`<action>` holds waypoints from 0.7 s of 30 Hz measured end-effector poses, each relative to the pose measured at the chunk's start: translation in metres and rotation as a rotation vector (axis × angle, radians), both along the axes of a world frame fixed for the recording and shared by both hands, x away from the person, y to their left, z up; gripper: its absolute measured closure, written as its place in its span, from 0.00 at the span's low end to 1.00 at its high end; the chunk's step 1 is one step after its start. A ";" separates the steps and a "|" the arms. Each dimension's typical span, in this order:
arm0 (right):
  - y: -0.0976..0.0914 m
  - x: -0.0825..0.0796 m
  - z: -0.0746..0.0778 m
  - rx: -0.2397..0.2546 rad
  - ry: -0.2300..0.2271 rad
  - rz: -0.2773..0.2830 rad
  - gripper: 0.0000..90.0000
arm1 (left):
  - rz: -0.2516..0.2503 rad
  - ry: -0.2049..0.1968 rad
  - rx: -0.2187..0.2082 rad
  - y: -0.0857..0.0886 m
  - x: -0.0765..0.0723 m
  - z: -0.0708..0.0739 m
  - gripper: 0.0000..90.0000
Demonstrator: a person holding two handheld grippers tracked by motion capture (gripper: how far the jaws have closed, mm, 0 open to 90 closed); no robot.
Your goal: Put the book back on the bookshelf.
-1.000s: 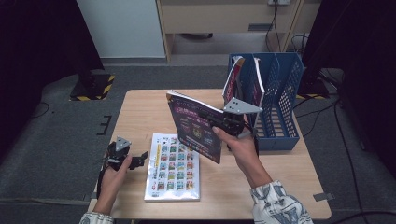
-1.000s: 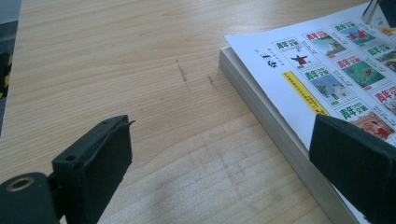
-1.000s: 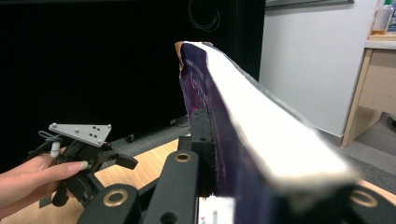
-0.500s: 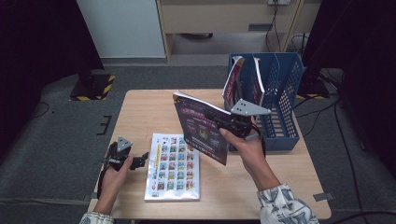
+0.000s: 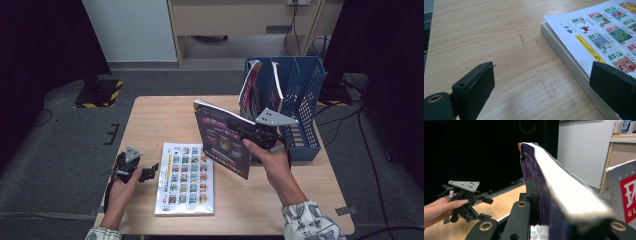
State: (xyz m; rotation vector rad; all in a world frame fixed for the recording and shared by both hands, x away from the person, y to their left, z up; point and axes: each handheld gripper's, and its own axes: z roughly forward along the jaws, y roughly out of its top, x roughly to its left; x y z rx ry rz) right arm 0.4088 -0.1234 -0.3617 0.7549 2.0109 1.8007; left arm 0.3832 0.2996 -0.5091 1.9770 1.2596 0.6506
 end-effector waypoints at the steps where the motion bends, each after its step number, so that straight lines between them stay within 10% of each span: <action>1: -0.001 0.000 0.000 0.002 0.002 -0.001 0.93 | 0.000 -0.002 -0.002 0.000 0.000 0.000 0.06; 21: -0.026 -0.012 -0.004 0.009 0.008 -0.026 0.93 | 0.001 -0.006 -0.001 0.000 0.000 0.001 0.06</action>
